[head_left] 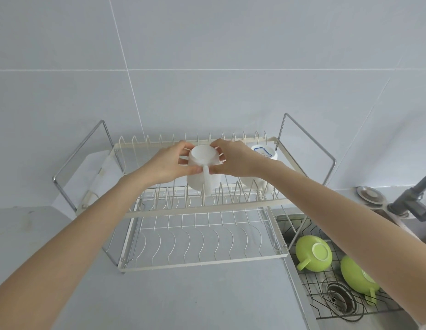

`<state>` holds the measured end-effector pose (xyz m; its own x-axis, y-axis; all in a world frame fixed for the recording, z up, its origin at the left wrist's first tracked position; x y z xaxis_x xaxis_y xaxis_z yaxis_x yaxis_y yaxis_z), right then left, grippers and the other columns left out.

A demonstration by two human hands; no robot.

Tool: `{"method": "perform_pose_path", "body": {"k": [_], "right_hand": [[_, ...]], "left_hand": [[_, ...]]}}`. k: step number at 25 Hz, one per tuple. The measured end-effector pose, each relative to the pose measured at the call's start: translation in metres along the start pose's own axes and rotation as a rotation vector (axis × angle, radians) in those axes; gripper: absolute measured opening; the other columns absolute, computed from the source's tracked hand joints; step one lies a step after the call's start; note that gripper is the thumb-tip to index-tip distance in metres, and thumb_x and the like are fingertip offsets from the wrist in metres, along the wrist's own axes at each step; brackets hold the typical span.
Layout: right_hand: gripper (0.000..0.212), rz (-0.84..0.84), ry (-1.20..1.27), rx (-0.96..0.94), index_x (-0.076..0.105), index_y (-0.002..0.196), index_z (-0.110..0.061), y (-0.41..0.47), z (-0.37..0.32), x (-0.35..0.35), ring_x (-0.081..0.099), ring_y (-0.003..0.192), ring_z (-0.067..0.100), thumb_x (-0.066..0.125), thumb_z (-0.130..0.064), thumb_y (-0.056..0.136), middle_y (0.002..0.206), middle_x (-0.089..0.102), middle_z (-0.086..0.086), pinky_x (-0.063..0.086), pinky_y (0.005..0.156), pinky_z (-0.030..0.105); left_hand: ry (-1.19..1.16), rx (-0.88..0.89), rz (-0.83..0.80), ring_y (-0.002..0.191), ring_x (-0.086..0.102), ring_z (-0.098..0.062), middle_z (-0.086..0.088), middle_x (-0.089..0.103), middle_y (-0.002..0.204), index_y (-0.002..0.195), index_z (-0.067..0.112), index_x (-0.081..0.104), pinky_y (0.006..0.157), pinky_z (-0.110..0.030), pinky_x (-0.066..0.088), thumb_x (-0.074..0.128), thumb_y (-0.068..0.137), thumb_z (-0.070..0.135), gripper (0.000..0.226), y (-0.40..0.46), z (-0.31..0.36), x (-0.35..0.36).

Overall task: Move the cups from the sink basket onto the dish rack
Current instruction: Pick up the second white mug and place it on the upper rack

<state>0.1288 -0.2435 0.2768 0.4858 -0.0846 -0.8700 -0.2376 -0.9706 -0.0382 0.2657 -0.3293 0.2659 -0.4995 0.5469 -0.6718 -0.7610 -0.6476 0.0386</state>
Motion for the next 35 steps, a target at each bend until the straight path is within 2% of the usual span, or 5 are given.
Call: {"method": "perform_pose_path", "body": {"k": [9, 18, 24, 28, 35], "right_hand": [[0.059, -0.014, -0.032, 0.022, 0.04, 0.131, -0.011, -0.005, -0.001, -0.001, 0.055, 0.114, 0.028, 0.066, -0.029, 0.08, 0.126, 0.057, 0.012, 0.048, 0.096, 0.042], [0.064, -0.034, -0.251, -0.038, 0.017, 0.146, -0.014, -0.033, -0.006, -0.025, 0.033, 0.136, 0.027, 0.05, -0.026, 0.092, 0.148, 0.037, 0.011, 0.031, 0.109, 0.039], [0.071, 0.128, -0.414, -0.127, 0.008, 0.147, -0.02, -0.086, -0.008, -0.053, 0.012, 0.145, 0.023, 0.049, -0.037, 0.091, 0.157, 0.017, 0.006, 0.013, 0.117, 0.037], [0.072, 0.238, -0.488, -0.109, 0.007, 0.147, -0.022, -0.127, 0.004, -0.068, 0.0, 0.147, 0.022, 0.048, -0.04, 0.091, 0.159, 0.007, 0.006, 0.001, 0.119, 0.04], [0.075, 0.322, -0.489, -0.012, 0.006, 0.147, -0.024, -0.188, 0.058, -0.097, -0.006, 0.147, 0.022, 0.049, -0.042, 0.089, 0.159, 0.001, 0.005, -0.003, 0.12, 0.042]], "left_hand": [[0.052, -0.02, -0.027, 0.098, 0.056, -0.018, -0.008, 0.055, 0.129, 0.124, 0.012, 0.045, 0.086, -0.024, 0.039, 0.07, 0.077, 0.018, 0.054, 0.001, 0.004, 0.002], [0.408, -0.013, -0.009, 0.13, 0.043, -0.026, -0.009, 0.043, 0.143, 0.137, 0.012, 0.034, 0.107, -0.033, 0.034, 0.051, 0.089, 0.03, 0.054, -0.016, 0.027, -0.016], [0.802, 0.1, 0.115, 0.139, 0.026, -0.022, -0.004, 0.024, 0.153, 0.142, 0.014, 0.022, 0.112, -0.04, 0.028, 0.042, 0.09, 0.041, 0.061, -0.054, 0.084, -0.017], [0.859, 0.137, 0.169, 0.144, 0.008, -0.026, -0.007, 0.008, 0.157, 0.144, 0.016, 0.011, 0.118, -0.045, 0.013, 0.04, 0.09, 0.046, 0.068, -0.072, 0.115, -0.001], [0.839, 0.236, 0.165, 0.145, -0.002, -0.028, -0.007, -0.003, 0.158, 0.145, 0.018, 0.002, 0.118, -0.047, 0.006, 0.037, 0.09, 0.047, 0.071, -0.073, 0.176, 0.057]]}}
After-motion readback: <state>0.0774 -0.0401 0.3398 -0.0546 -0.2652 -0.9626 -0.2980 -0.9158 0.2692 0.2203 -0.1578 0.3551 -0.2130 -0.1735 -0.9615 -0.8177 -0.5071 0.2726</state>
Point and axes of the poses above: each hand's wrist, its own y-axis towards the middle knuckle, its own x-axis out of the palm, z = x × y, the point moved 1 cm from there along y, towards the middle knuckle
